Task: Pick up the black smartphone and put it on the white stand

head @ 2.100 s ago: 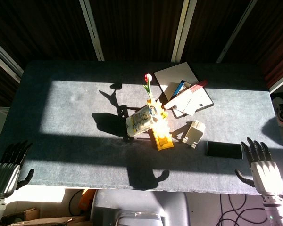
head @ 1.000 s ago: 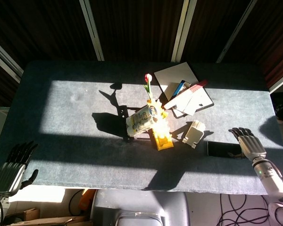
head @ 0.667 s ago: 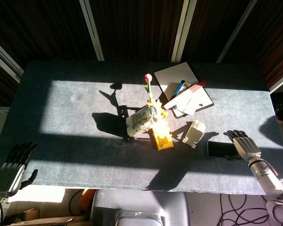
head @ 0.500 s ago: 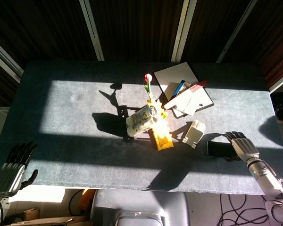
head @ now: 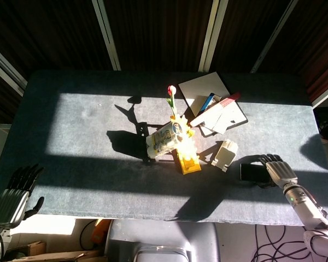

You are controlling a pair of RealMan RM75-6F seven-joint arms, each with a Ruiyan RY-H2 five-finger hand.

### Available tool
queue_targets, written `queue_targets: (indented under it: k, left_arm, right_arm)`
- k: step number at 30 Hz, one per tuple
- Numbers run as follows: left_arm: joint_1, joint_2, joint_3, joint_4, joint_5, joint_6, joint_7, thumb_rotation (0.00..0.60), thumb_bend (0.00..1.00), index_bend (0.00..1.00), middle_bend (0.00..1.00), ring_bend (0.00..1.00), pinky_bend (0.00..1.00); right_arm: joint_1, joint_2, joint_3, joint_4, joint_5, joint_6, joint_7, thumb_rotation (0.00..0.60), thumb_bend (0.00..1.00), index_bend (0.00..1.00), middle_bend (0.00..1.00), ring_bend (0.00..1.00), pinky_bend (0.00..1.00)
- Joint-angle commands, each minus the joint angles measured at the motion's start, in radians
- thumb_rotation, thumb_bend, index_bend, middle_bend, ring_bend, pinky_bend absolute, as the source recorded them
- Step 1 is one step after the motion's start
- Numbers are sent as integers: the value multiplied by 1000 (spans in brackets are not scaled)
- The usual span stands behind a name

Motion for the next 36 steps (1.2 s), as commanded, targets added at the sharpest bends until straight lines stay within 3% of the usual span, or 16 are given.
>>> queue_targets:
  k: [1, 14, 36]
  left_arm:
    - [0, -1, 1, 1, 1, -1, 1, 600, 371, 0, 19, 9, 63]
    - [2, 1, 3, 1, 7, 6, -3, 600, 371, 0, 19, 9, 63]
    - [3, 0, 7, 2, 15, 8, -4, 600, 371, 0, 19, 10, 63]
  right_arm:
    - [3, -4, -1, 4, 5, -5, -3, 600, 373, 323, 203, 34, 3]
    - [4, -8, -7, -6, 10, 5, -21, 600, 373, 347, 214, 44, 10]
    - [-14, -26, -8, -6, 27, 64, -95, 600, 370, 709, 483, 247, 120]
